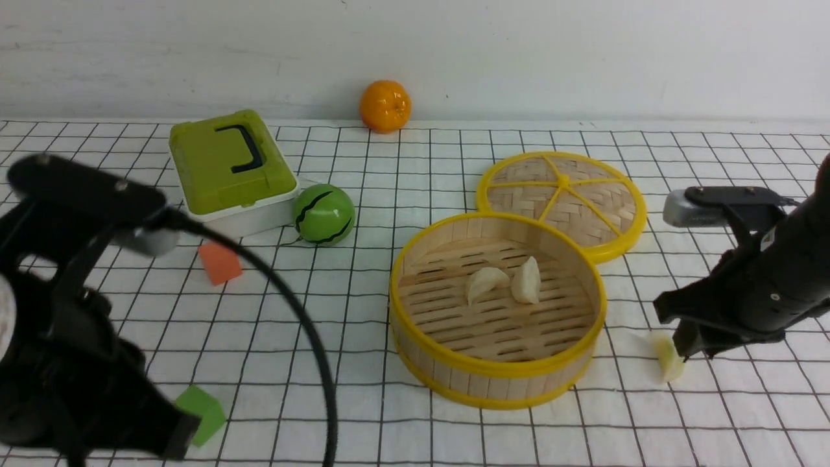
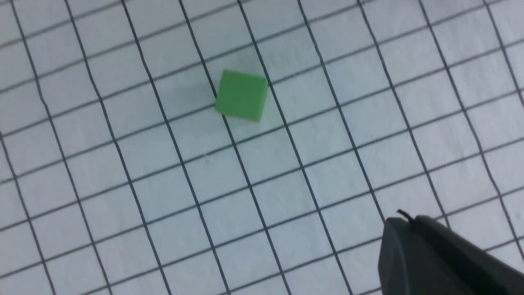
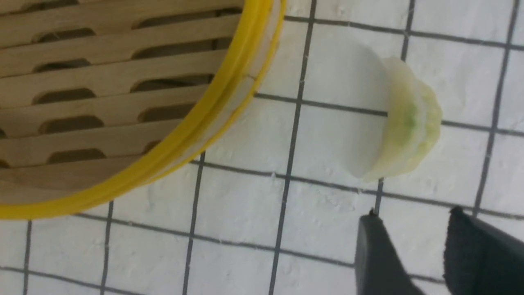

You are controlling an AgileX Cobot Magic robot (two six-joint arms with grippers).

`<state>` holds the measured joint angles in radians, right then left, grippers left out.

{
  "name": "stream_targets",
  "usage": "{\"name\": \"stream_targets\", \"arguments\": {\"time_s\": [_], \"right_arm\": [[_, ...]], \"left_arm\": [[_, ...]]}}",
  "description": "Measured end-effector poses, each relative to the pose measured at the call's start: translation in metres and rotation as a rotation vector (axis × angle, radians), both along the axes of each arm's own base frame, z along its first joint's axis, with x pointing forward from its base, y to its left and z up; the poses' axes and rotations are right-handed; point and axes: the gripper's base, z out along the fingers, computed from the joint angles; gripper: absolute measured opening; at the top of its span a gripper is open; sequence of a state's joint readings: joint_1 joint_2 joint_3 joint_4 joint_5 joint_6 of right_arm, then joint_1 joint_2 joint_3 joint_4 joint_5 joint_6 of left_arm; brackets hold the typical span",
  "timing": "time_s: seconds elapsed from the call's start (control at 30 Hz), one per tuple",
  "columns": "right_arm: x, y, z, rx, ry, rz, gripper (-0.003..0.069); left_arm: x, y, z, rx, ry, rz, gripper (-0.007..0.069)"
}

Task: Put the dumplings into the steamer on the table with the white tablecloth.
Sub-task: 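Reach for and grasp a dumpling lying on the table beside the steamer, then place the dumpling in the bamboo steamer basket with the right gripper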

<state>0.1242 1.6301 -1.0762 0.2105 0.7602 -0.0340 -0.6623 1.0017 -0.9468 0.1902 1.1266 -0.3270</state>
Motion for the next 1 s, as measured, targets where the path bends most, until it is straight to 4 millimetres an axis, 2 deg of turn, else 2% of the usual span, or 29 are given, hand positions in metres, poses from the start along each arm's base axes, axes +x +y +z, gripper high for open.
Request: {"name": "stream_targets", "arguments": {"time_s": [0.1,0.13,0.17,0.3,0.33,0.4,0.47,0.5,0.53,0.57,0.6,0.7,0.73,0.77,0.8,0.87,0.93,1.0], "right_arm": [[0.017,-0.002,-0.020,-0.016,0.006,0.002,0.0409],[0.017,-0.002,-0.020,-0.016,0.005,0.003,0.0416],[0.024,-0.003,-0.033,-0.036,0.007,0.009,0.0460],[0.033,-0.005,-0.053,-0.072,0.018,0.010,0.0494],[0.036,-0.005,-0.062,-0.081,0.028,0.003,0.0488],[0.038,-0.006,-0.064,-0.093,0.029,0.002,0.0461],[0.039,-0.007,-0.066,-0.102,0.028,0.007,0.0377],[0.039,-0.007,-0.066,-0.102,0.028,0.007,0.0366],[0.039,-0.007,-0.065,-0.104,0.026,0.008,0.0293],[0.039,-0.008,-0.065,-0.104,0.029,0.007,0.0253],[0.036,-0.008,-0.061,-0.101,0.041,0.007,0.0188],[0.031,-0.006,-0.046,-0.093,0.050,0.013,0.0203],[0.028,0.000,-0.027,-0.089,0.029,0.032,0.0204],[0.027,0.004,-0.017,-0.087,0.013,0.047,0.0204],[0.022,0.014,0.002,-0.081,-0.020,0.078,0.0204],[0.016,0.037,0.025,-0.072,-0.070,0.151,0.0204],[0.011,0.061,0.042,-0.057,-0.117,0.220,0.0204],[0.005,0.085,0.049,-0.038,-0.141,0.285,0.0204]], "left_arm": [[-0.013,0.009,-0.010,-0.021,-0.013,-0.006,-0.0012],[-0.013,0.009,-0.011,-0.020,-0.012,-0.006,-0.0012],[-0.017,0.012,-0.014,-0.028,-0.022,-0.008,-0.0012],[-0.020,0.014,-0.016,-0.037,-0.031,-0.008,-0.0012],[-0.020,0.014,-0.016,-0.038,-0.033,-0.009,-0.0012],[-0.020,0.014,-0.016,-0.040,-0.035,-0.009,-0.0012],[-0.020,0.014,-0.016,-0.040,-0.035,-0.009,-0.0011],[-0.020,0.014,-0.016,-0.040,-0.035,-0.009,-0.0011],[-0.020,0.014,-0.016,-0.041,-0.035,-0.009,-0.0010],[-0.020,0.014,-0.016,-0.041,-0.035,-0.009,-0.0010],[-0.020,0.014,-0.016,-0.041,-0.035,-0.009,-0.0008],[-0.020,0.014,-0.016,-0.041,-0.035,-0.009,-0.0005],[-0.020,0.014,-0.016,-0.041,-0.035,-0.009,-0.0003],[-0.020,0.014,-0.016,-0.041,-0.035,-0.009,-0.0002],[-0.020,0.014,-0.016,-0.042,-0.036,-0.010,-0.0001],[-0.020,0.014,-0.016,-0.046,-0.040,-0.011,0.0000],[-0.019,0.013,-0.016,-0.051,-0.048,-0.012,0.0001],[-0.019,0.013,-0.015,-0.053,-0.049,-0.013,0.0003]]}}
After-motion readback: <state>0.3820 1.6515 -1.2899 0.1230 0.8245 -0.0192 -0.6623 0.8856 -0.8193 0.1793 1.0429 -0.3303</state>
